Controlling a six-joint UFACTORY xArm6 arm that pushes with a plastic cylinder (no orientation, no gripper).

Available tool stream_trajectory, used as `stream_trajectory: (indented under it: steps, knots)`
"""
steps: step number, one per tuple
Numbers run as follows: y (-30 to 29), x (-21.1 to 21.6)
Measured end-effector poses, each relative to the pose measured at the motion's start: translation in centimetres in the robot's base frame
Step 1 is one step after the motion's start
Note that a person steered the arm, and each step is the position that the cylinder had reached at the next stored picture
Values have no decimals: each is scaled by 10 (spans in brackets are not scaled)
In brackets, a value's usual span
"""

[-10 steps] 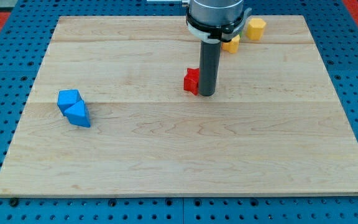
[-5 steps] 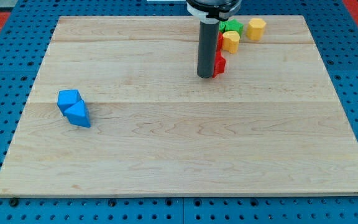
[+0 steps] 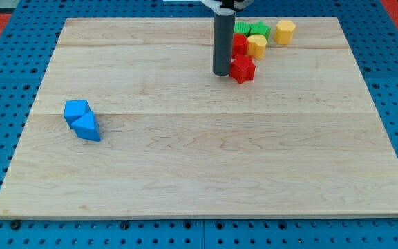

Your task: Push red star towards group of blocks

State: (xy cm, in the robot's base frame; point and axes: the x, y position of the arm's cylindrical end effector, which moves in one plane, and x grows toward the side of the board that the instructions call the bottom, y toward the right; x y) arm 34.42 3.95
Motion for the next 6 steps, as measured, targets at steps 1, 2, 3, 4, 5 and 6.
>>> stream_trajectory:
  steps: [1, 2, 3, 4, 5, 6]
  knots:
    - [6, 0]
    - [4, 15]
    - [15, 27]
    - [25, 13]
    - [24, 7]
    - [32, -13]
